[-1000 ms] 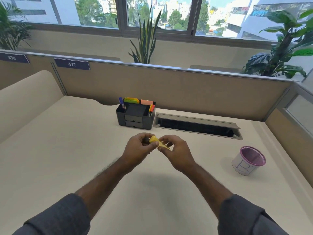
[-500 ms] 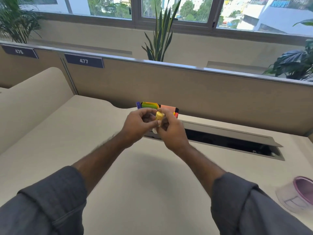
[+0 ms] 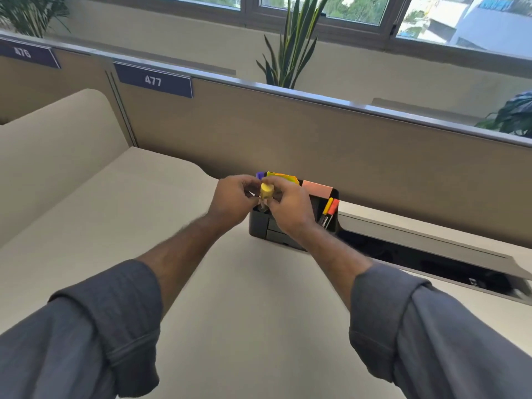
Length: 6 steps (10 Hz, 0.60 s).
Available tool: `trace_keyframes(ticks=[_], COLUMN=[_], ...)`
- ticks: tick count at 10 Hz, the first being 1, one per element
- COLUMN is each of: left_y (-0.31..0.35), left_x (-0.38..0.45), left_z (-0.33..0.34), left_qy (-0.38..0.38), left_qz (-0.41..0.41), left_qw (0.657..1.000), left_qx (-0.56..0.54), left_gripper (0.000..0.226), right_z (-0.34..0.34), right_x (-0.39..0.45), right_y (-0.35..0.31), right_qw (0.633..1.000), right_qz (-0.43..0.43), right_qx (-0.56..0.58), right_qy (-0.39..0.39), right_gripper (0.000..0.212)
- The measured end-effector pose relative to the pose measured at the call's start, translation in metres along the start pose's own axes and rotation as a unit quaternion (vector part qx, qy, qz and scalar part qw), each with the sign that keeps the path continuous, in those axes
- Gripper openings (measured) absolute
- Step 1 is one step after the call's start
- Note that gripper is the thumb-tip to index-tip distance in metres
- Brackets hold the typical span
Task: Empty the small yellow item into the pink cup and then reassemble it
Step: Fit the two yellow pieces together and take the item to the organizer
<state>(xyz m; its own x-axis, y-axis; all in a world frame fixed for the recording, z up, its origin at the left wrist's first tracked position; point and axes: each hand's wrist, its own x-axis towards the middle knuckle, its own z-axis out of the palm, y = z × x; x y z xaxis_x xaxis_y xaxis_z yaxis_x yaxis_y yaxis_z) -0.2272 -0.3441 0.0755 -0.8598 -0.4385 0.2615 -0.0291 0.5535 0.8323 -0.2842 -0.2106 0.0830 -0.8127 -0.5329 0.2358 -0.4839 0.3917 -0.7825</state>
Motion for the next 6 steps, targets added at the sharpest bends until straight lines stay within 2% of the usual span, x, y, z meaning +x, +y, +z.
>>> trace_keyframes(ticks=[1,3,4,6], left_y=[-0.016,-0.017,-0.011,0.015], left_x=[-0.003,-0.007,-0.012,-0.036], left_z=[0.014,0.020,0.019,0.016], left_qy=[-0.022,-0.050,-0.057,-0.051], left_qz=[-0.019,-0.036,-0.027,-0.005], left_qw=[0.998,0.989,0.988,0.981], left_qx=[0.053,0.131,0.141,0.186], left_gripper=[0.026,0.025,0.026,0.031], right_z=[0.014,0.021,0.017,-0.028], right_x=[-0.003,-0.003,-0.005,-0.037], right_y=[0.019,0.023,0.019,0.007], right_qw=[0.998,0.992,0.992,0.992], right_qz=[0.026,0.026,0.020,0.003], right_qx=[-0.045,-0.123,-0.123,-0.129], right_qy=[-0.024,-0.017,-0.024,0.015], right_gripper=[0.036,0.027,0.028,0.032])
